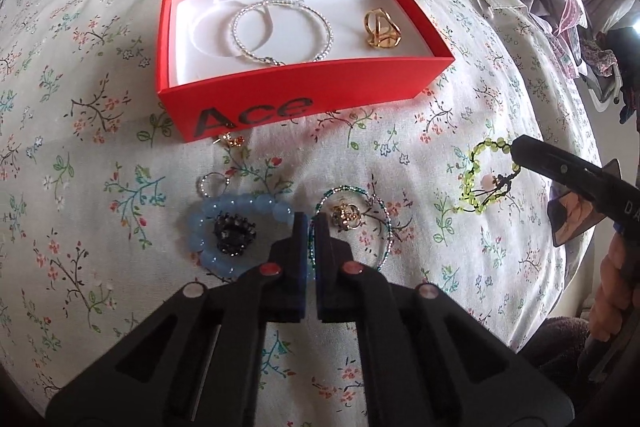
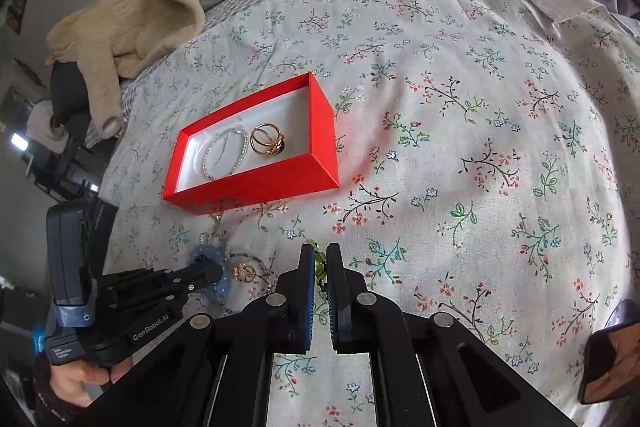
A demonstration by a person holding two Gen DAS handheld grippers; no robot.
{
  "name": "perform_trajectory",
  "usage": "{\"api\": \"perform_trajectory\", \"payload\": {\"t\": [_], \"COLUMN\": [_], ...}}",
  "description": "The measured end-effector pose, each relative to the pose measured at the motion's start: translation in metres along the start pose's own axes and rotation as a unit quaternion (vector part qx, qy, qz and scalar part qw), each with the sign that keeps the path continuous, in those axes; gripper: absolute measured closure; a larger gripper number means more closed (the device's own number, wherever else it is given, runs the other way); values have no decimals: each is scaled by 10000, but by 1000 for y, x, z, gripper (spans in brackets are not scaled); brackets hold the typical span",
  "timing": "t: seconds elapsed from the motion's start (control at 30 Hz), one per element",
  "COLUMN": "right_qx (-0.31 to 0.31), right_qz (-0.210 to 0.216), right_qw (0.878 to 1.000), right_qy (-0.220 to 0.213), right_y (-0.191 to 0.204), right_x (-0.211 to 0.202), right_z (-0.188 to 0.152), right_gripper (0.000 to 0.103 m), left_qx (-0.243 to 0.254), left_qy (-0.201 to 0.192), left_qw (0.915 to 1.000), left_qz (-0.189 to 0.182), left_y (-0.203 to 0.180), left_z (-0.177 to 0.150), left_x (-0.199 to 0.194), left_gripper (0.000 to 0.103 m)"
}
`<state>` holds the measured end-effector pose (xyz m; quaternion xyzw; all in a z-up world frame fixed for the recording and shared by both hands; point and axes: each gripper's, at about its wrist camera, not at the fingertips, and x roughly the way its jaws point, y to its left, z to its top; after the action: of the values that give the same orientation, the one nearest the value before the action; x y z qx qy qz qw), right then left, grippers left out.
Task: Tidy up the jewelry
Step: 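Grasp the green beaded bracelet with the right tool while the left grasps the thin bead bracelet, then carry both held bracelets over the red box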
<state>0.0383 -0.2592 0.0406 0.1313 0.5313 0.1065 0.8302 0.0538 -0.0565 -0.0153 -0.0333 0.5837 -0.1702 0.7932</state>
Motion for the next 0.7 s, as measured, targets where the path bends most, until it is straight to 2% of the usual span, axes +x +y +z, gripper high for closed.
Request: {"api": "perform_trajectory", "payload": {"t": [0.4,0.7], "right_qx": [-78,-59], "right_qz": [75,291], "right_qw": [9998,9980], "right_qy": [-192,-559], "right_y": [12,27], "right_x": [-10,-19], "right_z": [4,20], "right_gripper": [97,97], "left_qx": [234,168], "left_qy": [-515,-1065], "left_qw": [9980,9932], "left_qz": [-276,-433], "left_y": [-16,-25], "left_z": [1,20], "left_x": [-42,-71], "left_gripper": [100,100]}}
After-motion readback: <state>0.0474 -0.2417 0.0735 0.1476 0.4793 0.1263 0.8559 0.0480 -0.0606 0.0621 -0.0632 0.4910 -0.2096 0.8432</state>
